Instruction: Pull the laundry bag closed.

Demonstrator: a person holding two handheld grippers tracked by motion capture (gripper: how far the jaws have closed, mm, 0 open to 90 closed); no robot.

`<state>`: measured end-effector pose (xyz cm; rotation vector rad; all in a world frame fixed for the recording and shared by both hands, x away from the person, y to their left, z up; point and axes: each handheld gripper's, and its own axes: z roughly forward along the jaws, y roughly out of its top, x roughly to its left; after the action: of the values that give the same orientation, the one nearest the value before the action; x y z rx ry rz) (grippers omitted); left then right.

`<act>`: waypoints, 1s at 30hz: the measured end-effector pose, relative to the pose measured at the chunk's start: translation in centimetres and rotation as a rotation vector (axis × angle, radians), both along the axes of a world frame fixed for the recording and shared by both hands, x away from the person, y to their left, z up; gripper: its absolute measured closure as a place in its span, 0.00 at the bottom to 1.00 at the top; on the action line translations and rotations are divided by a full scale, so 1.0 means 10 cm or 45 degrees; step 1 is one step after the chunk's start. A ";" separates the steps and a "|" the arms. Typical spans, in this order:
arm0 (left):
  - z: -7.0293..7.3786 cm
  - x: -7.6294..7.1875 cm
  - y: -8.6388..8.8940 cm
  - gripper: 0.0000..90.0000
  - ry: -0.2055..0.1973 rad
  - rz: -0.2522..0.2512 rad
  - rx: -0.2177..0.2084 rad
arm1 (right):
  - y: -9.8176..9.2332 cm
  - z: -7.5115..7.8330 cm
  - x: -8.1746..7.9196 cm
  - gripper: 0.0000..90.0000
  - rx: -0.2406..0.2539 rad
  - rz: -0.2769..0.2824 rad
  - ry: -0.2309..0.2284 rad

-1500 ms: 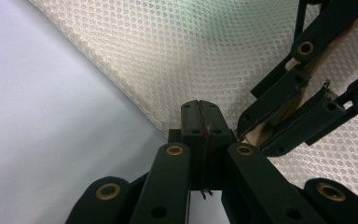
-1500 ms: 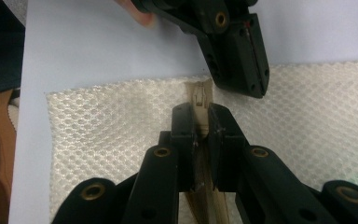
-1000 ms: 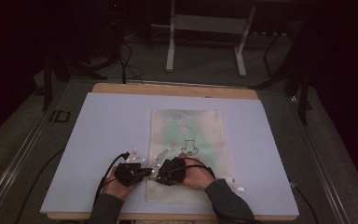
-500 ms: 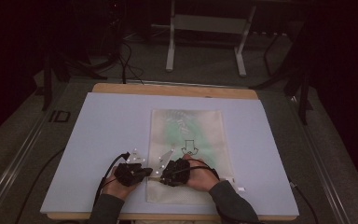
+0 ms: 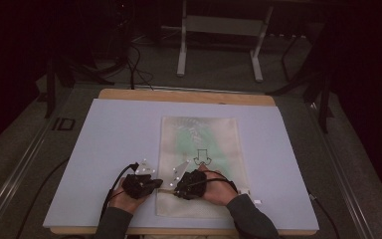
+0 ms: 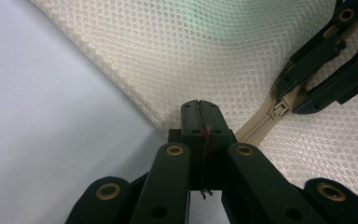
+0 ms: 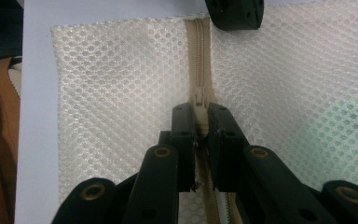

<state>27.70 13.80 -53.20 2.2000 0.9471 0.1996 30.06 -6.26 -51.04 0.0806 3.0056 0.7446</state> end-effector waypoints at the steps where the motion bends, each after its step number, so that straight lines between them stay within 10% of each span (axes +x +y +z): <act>1: 0.00 0.00 0.00 1.00 0.000 0.000 0.000 | 0.00 0.00 0.00 0.91 -0.002 0.000 -0.001; 30: 0.00 -0.01 -0.01 1.00 -0.008 0.001 0.011 | -0.13 0.03 -0.05 0.92 -0.030 -0.017 -0.026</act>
<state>27.62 13.71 -53.17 2.2057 0.9456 0.2119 29.51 -7.53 -50.76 0.0912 2.9909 0.7038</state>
